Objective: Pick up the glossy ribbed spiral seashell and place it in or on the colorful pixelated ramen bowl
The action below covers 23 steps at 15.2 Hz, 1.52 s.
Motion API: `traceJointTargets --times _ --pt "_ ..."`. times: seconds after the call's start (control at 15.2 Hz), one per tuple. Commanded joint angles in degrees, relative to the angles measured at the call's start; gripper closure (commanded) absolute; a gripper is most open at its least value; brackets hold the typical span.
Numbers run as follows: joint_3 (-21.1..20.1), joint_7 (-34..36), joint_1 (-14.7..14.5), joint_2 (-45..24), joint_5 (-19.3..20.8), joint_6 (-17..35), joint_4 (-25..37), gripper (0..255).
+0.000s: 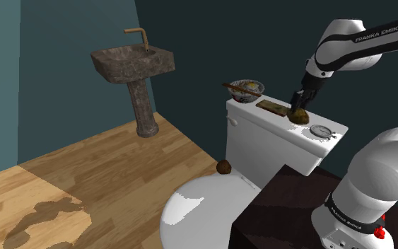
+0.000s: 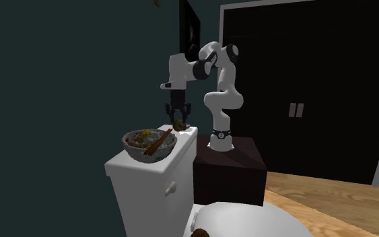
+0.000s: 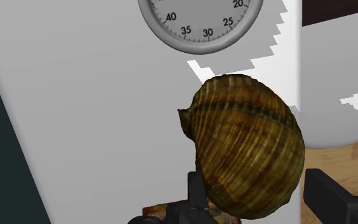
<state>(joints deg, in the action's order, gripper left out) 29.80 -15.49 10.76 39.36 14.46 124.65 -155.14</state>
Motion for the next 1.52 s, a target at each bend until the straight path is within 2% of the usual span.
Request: traceJointTargets --times 0.0,1.45 --pt "-0.52 0.13 0.02 0.75 -0.23 -1.78 1.01 255" --pt "-5.24 1.14 -1.13 3.82 -3.38 -19.58 15.79 255"
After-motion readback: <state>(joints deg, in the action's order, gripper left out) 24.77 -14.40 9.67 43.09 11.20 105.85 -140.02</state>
